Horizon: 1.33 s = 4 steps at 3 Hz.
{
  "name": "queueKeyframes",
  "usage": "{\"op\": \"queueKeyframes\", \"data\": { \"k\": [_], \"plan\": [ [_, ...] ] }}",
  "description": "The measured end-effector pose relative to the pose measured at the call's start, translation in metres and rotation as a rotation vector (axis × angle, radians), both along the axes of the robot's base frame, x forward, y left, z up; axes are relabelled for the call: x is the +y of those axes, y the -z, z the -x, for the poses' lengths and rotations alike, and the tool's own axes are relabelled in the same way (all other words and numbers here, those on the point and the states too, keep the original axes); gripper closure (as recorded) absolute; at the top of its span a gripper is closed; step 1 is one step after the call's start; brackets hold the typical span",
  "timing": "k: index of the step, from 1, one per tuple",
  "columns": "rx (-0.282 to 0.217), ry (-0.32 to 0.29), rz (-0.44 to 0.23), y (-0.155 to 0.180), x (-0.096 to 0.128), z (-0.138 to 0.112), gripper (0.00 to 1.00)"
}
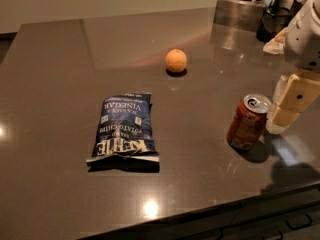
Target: Knock coke can over
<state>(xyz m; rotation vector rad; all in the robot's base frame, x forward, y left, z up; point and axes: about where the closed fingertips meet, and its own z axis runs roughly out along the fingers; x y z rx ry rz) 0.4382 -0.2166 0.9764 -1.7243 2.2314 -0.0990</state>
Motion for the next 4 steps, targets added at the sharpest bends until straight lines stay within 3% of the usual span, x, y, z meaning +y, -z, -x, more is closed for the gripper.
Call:
{"op": "queueKeyframes", "data": {
  "k": [1,2,4],
  "plan": [
    [0.000,0.000,0.000,0.000,0.000,0.000,0.00],
    [0.002,0.035,-0.057,0.005,-0.009,-0.007,0.00],
    [0.044,0.083,-0.251,0.033,-0.024,-0.016,0.00]
  ]
}}
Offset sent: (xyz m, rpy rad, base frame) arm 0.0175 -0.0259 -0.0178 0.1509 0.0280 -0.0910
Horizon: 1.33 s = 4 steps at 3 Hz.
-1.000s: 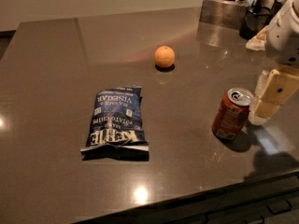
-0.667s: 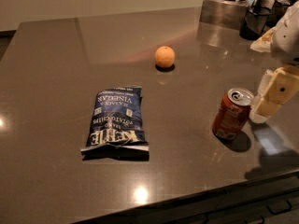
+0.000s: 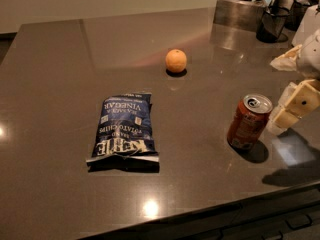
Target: Knock coke can over
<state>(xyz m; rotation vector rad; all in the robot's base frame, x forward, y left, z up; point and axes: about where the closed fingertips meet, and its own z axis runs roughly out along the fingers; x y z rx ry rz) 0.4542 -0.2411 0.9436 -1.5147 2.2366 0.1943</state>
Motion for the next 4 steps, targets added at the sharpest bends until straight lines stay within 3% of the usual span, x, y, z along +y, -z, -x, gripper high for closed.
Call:
{"op": "queueKeyframes", "data": {
  "k": [1,3,4],
  "plan": [
    [0.011,-0.023,-0.076,0.011,0.008,0.006,0.00],
    [-0.028,-0.095,-0.172,0.024,0.033,0.008,0.01],
    [-0.052,-0.097,-0.201,0.027,0.034,0.008,0.19]
  ]
}}
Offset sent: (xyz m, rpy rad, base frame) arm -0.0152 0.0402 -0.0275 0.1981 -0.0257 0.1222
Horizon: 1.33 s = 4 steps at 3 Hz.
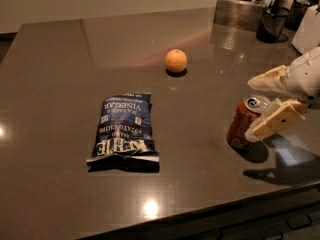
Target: Knock coke can over
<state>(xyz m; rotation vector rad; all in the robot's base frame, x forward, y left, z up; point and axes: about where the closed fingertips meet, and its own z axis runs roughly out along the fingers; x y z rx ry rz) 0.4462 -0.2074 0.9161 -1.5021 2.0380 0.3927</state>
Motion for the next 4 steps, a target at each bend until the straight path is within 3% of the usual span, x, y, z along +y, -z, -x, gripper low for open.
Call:
{"op": "queueKeyframes", "data": {
  "k": [2,3,4],
  "plan": [
    [-0.011,0.009,-0.031,-0.002,-0.002,-0.002,0.65],
    [0.001,0.015,0.015,-0.019,-0.003,-0.009,0.88],
    [0.068,0.028,0.117,-0.036,-0.003,-0.028,1.00]
  ]
}}
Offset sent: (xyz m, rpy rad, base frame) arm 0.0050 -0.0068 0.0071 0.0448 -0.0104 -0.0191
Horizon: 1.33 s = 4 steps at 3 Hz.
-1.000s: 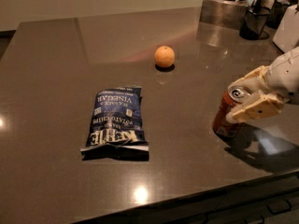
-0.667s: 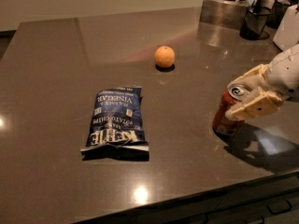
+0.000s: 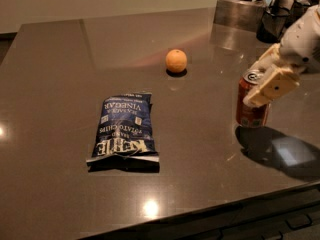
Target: Knock coke can over
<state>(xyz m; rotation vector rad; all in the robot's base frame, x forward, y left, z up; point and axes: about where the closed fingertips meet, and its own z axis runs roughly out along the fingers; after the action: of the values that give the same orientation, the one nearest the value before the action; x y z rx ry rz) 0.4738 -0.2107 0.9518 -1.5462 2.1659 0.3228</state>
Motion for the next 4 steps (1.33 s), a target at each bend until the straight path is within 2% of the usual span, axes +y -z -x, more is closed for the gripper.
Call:
{"op": "queueKeyframes", "data": {
  "k": [1,2,3,4],
  "plan": [
    [0.096,0.018,0.155,0.000,-0.002,-0.022,1.00],
    [0.124,0.021,0.235,0.005,-0.001,-0.034,1.00],
    [0.138,-0.009,0.363,0.022,0.004,-0.047,0.74],
    [0.153,-0.033,0.426,0.035,0.005,-0.050,0.50]
  ]
}}
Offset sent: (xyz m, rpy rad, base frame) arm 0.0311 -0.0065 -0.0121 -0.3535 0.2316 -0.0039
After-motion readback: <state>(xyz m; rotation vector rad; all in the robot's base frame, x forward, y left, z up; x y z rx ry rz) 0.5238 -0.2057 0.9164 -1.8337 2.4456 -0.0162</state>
